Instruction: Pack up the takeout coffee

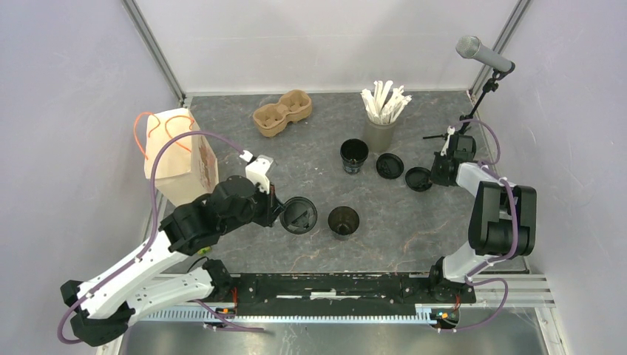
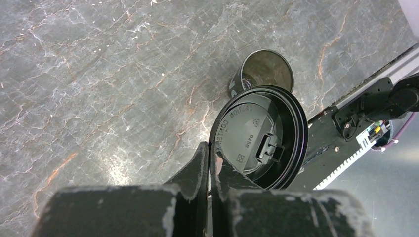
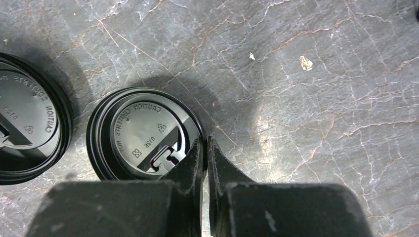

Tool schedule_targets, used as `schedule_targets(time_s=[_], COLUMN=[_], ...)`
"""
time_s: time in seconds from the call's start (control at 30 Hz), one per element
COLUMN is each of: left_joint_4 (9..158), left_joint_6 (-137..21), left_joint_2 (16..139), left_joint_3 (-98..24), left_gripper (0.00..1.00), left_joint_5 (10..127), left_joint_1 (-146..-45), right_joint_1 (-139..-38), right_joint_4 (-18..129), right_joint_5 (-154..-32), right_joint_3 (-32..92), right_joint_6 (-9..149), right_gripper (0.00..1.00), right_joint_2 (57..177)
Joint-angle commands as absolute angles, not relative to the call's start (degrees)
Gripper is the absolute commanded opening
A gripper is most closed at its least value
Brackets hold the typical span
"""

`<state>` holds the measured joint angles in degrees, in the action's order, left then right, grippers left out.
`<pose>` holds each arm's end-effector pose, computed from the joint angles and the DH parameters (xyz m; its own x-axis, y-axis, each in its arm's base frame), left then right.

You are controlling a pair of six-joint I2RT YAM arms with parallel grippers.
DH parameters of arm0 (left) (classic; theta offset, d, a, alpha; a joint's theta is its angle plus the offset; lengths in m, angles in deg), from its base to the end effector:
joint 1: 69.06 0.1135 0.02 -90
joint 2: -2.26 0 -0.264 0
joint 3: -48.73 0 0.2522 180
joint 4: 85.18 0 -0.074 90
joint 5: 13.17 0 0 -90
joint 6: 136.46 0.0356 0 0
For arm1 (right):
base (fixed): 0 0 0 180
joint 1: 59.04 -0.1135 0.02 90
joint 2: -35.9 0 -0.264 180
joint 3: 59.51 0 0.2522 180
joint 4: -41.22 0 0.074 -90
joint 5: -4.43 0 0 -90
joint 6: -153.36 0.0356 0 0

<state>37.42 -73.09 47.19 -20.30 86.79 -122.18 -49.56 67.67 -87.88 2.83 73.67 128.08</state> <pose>0.0976 -0.1199 0.3431 -0.6088 0.0758 -0.7897 0.4790 0.8286 -0.2897 0.3056 -0.0496 0.1607 -0.7817 0.3118 -0.5400 0.2871 0.9487 0.1323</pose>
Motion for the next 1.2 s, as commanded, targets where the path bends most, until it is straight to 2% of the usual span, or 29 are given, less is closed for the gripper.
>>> schedule_targets(time_s=[0.0,0.23,0.43,0.77,0.83,0.9,1.03,1.17], left_joint_4=[38.04,37.47,37.51,37.3,37.23,37.29,38.78,39.34], left_joint_6=[-70.54,-70.35,-70.44,-71.64,-71.77,-72.02,-72.11,-73.23], left_joint_2=[44.43,43.63,42.6,41.64,41.76,42.02,42.46,44.15], left_joint_3=[-18.98,-18.3,-17.6,-16.63,-16.63,-16.71,-16.41,-18.28], left_gripper=[0.02,0.02,0.02,0.02,0.02,0.02,0.02,0.02], left_joint_5=[87.31,87.38,87.48,86.88,86.68,86.59,85.23,82.32], left_joint_1=[-122.22,-122.23,-122.21,-122.19,-122.23,-122.23,-122.23,-122.19], right_joint_1=[-50.2,-52.09,-57.67,-62.62,-62.69,-62.72,-62.71,-63.0], right_joint_4=[67.73,67.77,64.29,60.96,60.95,62.64,69.69,75.26], right_joint_5=[-86.63,-90.46,-92.56,-95.2,-95.03,-94.35,-88.27,-87.02], right_joint_3=[5.26,7.29,8.11,11.58,11.39,12.08,15.17,17.38], right_joint_6=[73.5,75.97,79.1,82.02,81.9,80.99,78.0,74.72], right_gripper=[0.04,0.05,0.05,0.06,0.11,0.21,0.36,0.4], right_joint_2=[123.37,120.01,120.75,129.87,130.47,130.39,125.7,119.81])
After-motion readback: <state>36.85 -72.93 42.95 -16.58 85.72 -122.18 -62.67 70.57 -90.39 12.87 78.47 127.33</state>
